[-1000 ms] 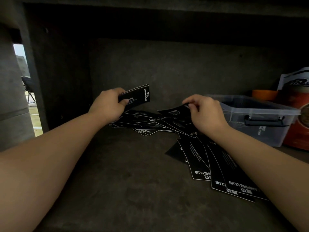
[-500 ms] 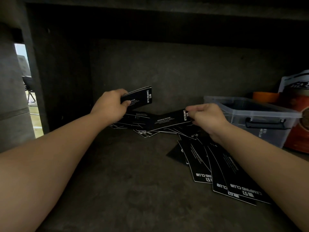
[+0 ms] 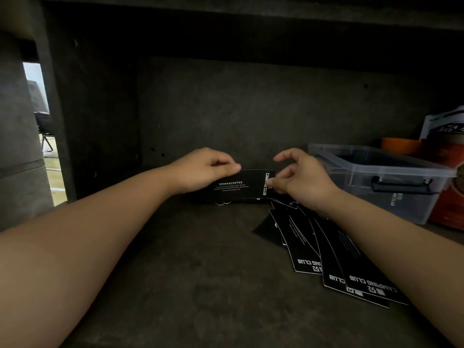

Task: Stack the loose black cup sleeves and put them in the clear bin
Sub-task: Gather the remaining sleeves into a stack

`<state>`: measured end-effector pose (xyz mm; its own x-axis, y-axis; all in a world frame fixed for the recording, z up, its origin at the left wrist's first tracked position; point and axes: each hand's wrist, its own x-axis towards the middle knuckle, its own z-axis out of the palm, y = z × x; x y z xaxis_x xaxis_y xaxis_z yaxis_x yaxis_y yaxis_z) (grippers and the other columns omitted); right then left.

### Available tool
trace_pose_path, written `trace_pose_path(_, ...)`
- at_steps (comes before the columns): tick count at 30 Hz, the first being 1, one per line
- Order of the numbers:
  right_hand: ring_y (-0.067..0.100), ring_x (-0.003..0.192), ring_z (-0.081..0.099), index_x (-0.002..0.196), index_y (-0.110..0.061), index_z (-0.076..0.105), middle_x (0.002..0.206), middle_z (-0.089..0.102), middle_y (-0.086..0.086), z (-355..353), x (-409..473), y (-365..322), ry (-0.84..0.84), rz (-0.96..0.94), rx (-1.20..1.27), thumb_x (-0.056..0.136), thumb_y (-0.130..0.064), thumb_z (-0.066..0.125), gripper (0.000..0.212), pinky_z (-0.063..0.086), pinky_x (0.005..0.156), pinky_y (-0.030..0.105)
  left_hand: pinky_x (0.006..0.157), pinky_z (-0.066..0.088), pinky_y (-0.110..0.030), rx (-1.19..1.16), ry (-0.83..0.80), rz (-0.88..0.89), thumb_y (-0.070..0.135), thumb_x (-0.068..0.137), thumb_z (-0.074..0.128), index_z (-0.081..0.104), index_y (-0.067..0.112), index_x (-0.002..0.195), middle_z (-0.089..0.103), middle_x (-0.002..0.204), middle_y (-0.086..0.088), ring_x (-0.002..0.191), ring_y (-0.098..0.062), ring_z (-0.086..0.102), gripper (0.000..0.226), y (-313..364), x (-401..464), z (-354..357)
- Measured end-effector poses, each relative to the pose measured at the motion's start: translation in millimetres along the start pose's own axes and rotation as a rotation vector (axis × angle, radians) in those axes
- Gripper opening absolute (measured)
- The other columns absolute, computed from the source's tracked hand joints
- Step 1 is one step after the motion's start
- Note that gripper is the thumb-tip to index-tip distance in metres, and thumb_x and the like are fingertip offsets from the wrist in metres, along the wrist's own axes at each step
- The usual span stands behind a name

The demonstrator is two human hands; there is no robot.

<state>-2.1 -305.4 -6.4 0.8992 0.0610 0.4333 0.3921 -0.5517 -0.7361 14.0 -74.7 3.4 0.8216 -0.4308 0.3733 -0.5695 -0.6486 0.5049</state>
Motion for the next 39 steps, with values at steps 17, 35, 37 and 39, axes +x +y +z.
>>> trace_pose_path(17,0.018,0.124,0.052,0.136,-0.016,0.052,0.136,0.055,0.003,-7.8,-1.2,6.3,-0.251,0.113,-0.704,0.087,-0.044,0.064,0.057,0.039,0.095,0.023,0.086,0.047,-0.026,0.342,0.011,-0.246,0.038,0.081,0.076,0.068,0.029,0.111,0.067,0.106,0.008,0.1,-0.012,0.061,0.033,-18.1,-2.8,-21.0)
trace_pose_path(35,0.011,0.066,0.059,0.111,-0.013,0.06,0.097,0.07,0.015,-13.9,-1.5,-10.6,-0.095,0.251,0.818,0.097,-0.043,0.044,0.037,0.05,0.063,0.022,0.101,0.039,-0.031,0.216,-0.015,-0.35,0.044,0.103,0.037,0.061,0.028,0.11,0.06,0.127,0.0,0.117,-0.02,0.054,0.03,-24.6,0.9,-20.5)
trace_pose_path(37,0.014,0.061,0.058,0.107,-0.012,0.06,0.093,0.071,0.017,-11.5,-1.4,-10.8,-0.113,0.325,0.66,0.098,-0.041,0.043,0.035,0.048,0.06,0.022,0.105,0.034,-0.029,0.108,0.039,-0.39,0.042,0.105,0.031,0.063,0.024,0.118,0.058,0.133,-0.002,0.122,-0.02,0.052,0.039,-26.2,1.7,-20.3)
trace_pose_path(39,0.017,0.057,0.058,0.097,-0.011,0.06,0.086,0.068,0.018,-8.0,1.8,-6.4,-0.069,0.394,0.445,0.098,-0.038,0.042,0.032,0.045,0.052,0.021,0.106,0.035,-0.03,0.079,0.061,-0.399,0.041,0.105,0.03,0.065,0.022,0.114,0.06,0.131,-0.005,0.119,-0.021,0.054,0.041,-28.7,2.8,-19.8)
